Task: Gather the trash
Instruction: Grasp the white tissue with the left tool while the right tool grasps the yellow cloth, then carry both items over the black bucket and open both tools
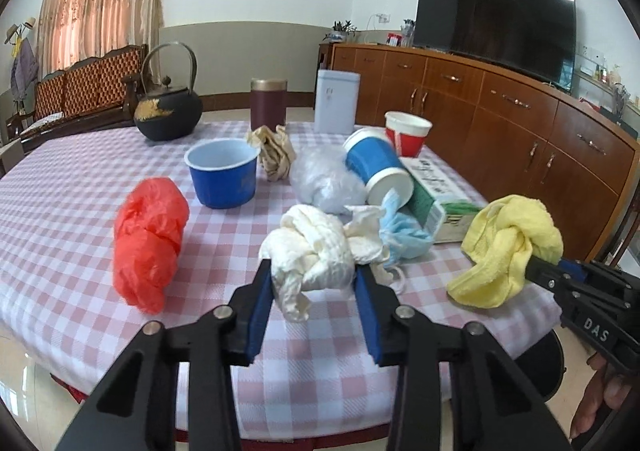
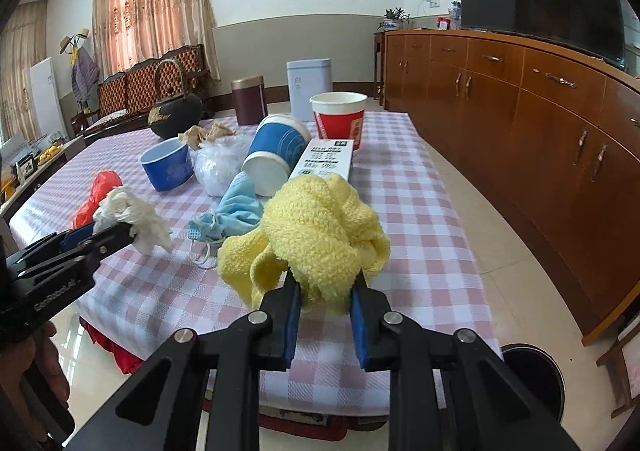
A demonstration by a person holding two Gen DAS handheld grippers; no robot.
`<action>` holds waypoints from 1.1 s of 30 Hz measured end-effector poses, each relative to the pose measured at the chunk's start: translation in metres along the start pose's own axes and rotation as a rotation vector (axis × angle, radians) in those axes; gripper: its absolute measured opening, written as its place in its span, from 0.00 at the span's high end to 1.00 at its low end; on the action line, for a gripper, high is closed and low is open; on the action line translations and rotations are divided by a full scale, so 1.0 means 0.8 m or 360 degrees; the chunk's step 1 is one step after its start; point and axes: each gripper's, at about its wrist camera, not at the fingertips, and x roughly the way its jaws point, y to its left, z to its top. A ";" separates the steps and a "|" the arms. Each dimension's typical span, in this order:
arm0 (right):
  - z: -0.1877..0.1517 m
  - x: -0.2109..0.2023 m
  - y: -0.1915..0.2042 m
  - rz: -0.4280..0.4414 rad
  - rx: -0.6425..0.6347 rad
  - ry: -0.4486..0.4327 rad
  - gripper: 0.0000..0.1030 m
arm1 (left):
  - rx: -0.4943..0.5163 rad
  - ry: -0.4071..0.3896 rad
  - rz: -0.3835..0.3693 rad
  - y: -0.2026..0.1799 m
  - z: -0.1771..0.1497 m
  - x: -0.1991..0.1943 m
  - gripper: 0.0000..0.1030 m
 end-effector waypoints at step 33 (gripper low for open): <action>-0.051 -0.176 -0.148 -0.0342 0.0253 -0.0133 0.77 | 0.0276 -0.0076 -0.0392 -0.193 -0.004 -0.073 0.61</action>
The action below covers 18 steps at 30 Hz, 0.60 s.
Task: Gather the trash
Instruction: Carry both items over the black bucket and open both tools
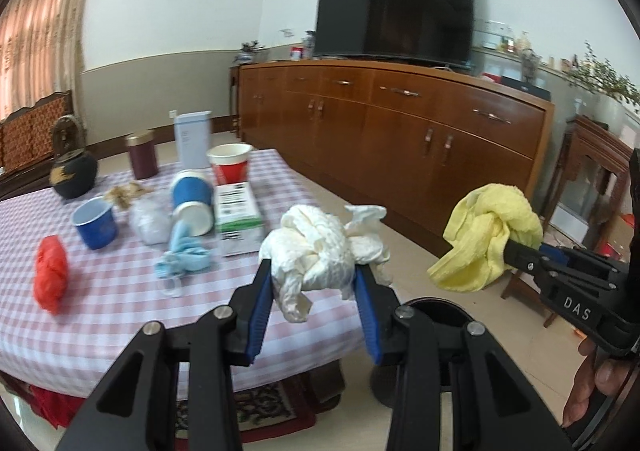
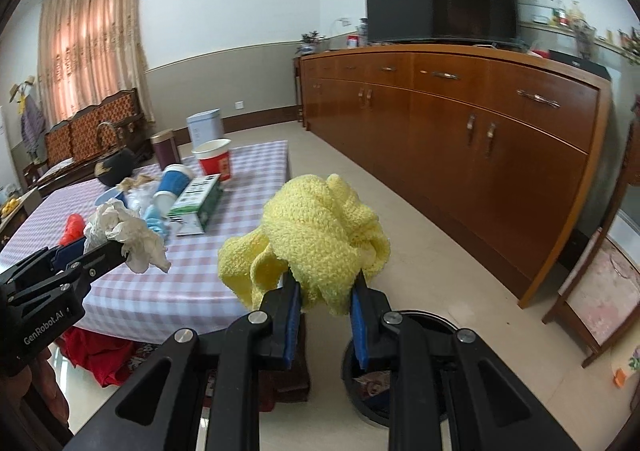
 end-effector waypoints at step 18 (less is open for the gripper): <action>-0.040 -0.032 -0.116 -0.0191 0.0118 0.0052 0.77 | 0.0167 0.0087 -0.0280 -0.120 -0.008 0.046 0.61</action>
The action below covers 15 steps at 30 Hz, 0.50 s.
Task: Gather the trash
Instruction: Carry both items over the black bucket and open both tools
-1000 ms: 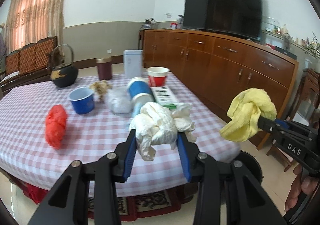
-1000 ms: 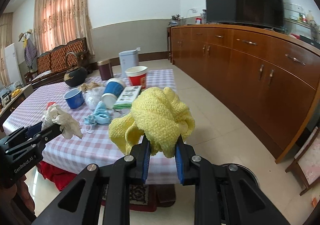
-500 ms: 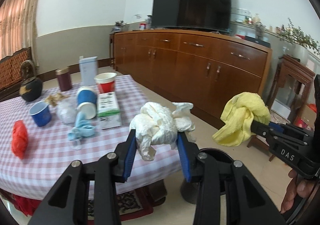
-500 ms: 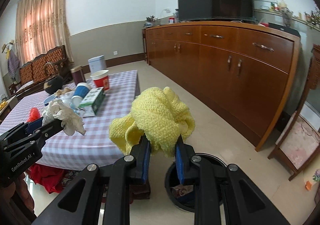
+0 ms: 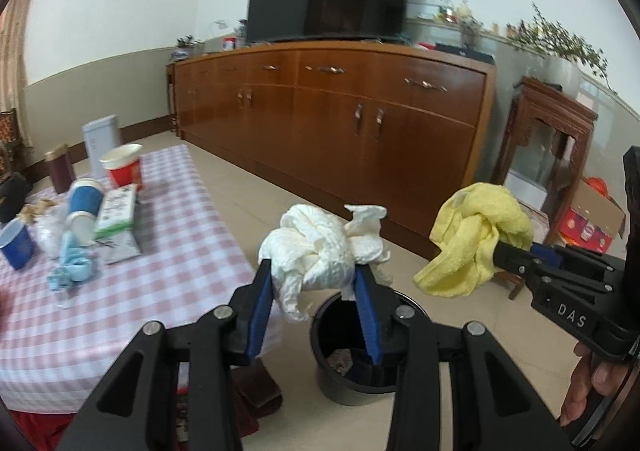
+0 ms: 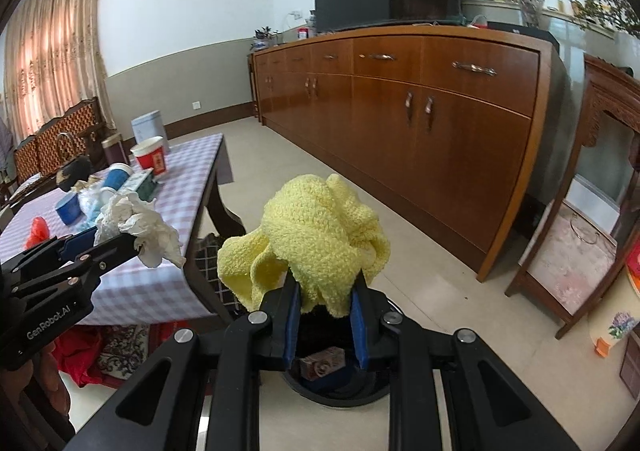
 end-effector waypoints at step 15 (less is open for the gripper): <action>-0.051 0.069 -0.073 0.0014 -0.0006 0.0210 0.77 | 0.0121 0.0205 -0.0190 -0.061 -0.038 0.088 0.61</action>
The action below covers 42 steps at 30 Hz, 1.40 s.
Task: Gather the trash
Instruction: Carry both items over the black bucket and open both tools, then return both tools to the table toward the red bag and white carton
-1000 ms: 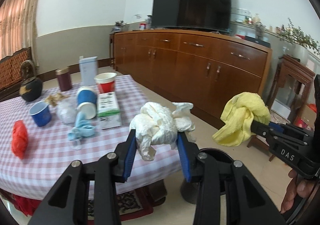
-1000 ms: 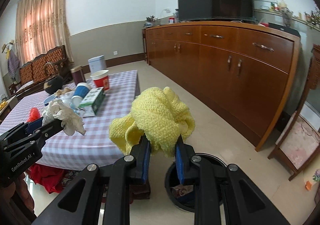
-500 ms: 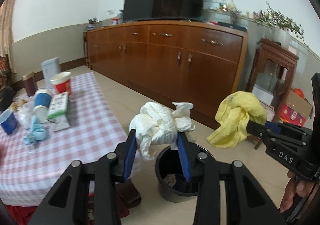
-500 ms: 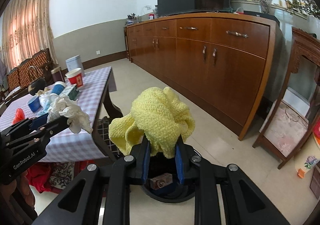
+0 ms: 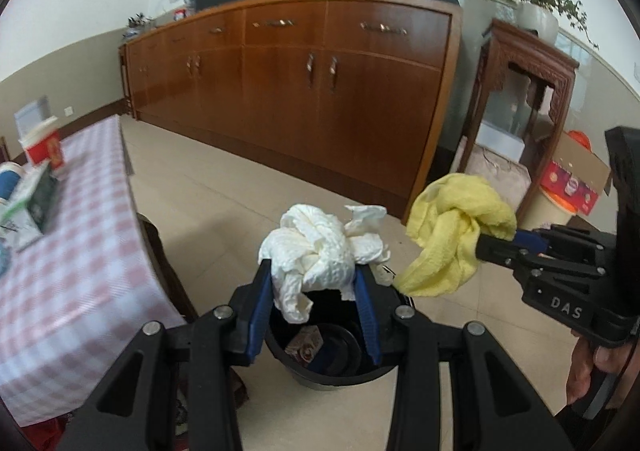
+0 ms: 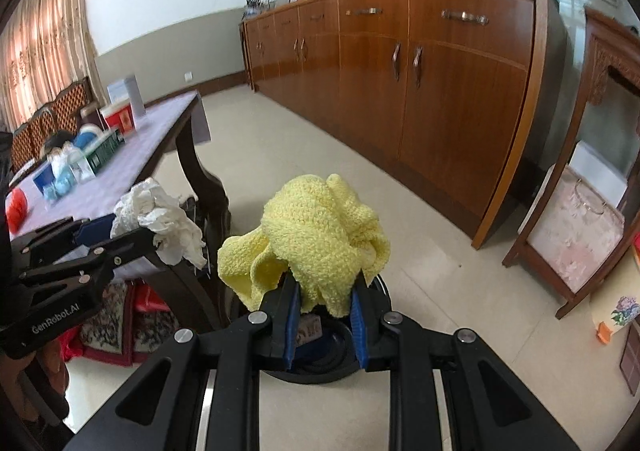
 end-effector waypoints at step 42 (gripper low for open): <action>0.017 -0.003 0.034 -0.0001 0.0000 -0.0007 0.00 | -0.0257 0.0005 0.0325 0.064 -0.024 -0.070 0.03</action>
